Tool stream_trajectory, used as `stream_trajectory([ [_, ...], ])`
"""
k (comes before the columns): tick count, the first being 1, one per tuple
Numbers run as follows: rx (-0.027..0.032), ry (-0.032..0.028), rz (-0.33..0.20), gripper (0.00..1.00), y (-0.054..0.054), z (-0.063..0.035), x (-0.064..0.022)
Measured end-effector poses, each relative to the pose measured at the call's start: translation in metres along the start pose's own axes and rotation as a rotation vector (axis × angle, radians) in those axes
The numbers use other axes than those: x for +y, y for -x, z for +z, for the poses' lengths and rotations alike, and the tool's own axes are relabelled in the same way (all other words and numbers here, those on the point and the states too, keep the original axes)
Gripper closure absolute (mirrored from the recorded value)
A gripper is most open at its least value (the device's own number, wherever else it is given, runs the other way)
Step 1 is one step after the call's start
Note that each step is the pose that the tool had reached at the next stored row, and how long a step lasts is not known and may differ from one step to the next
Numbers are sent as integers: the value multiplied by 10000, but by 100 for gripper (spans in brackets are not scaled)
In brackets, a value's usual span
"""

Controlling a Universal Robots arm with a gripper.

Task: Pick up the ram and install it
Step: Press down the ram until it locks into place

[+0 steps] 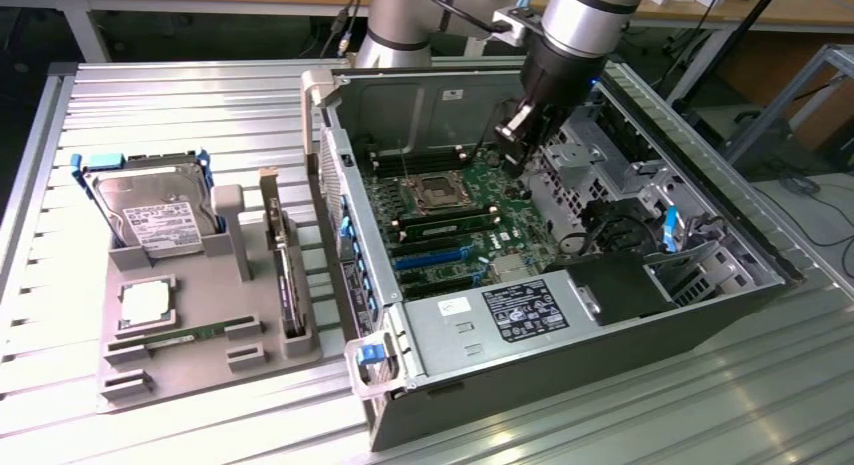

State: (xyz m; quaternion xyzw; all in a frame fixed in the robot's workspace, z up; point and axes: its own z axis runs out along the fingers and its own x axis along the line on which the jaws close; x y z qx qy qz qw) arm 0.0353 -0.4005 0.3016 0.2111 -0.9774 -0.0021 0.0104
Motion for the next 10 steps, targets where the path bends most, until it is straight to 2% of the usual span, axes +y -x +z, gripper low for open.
stream_trajectory([
  [4,-9,12,674,90,0,0,1],
  [10,-29,40,2247,90,1,0,2],
])
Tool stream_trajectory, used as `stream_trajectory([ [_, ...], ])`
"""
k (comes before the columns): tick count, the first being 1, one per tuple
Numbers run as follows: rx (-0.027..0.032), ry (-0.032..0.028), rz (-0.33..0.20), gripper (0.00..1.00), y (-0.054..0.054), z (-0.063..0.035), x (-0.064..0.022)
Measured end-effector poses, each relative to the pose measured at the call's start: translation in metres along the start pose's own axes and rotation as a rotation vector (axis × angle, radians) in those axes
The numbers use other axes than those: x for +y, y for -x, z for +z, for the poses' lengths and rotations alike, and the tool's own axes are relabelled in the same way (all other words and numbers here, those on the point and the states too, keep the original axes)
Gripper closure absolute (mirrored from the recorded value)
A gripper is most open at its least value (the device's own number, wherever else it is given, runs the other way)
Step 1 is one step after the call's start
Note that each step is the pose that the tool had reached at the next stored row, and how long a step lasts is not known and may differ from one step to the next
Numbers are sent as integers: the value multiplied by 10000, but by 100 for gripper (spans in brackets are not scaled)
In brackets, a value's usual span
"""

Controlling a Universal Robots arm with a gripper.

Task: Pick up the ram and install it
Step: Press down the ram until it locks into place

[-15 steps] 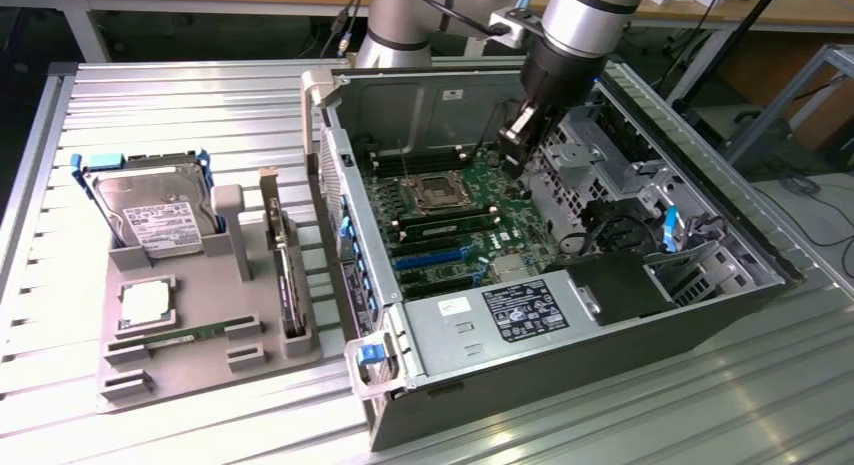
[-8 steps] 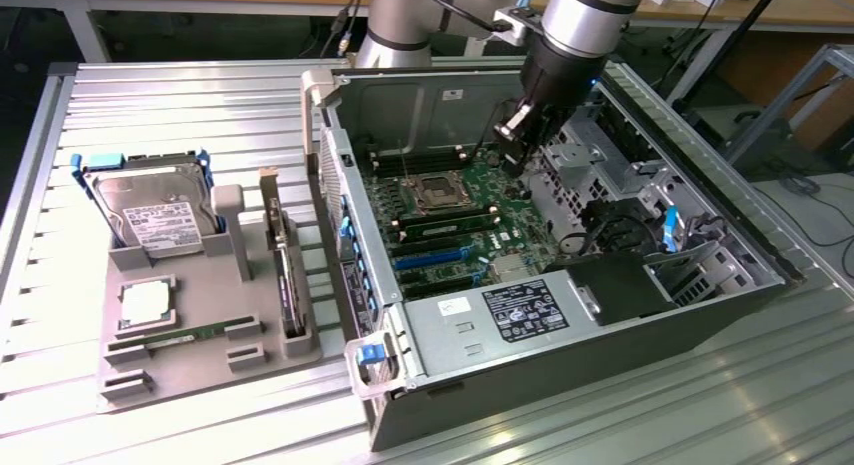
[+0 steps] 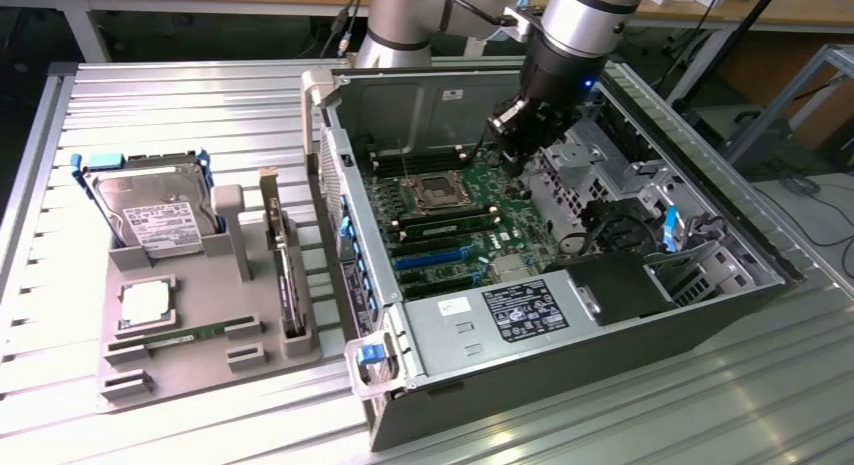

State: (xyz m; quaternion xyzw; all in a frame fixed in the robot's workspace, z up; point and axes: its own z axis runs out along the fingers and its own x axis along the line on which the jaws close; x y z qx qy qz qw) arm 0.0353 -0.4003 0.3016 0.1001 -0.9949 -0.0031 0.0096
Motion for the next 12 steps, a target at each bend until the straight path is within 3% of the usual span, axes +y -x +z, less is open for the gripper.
stream_trajectory([
  [3,-12,16,943,90,0,0,1],
  [6,-16,25,1421,90,0,0,1],
  [12,-17,25,1444,90,0,0,1],
])
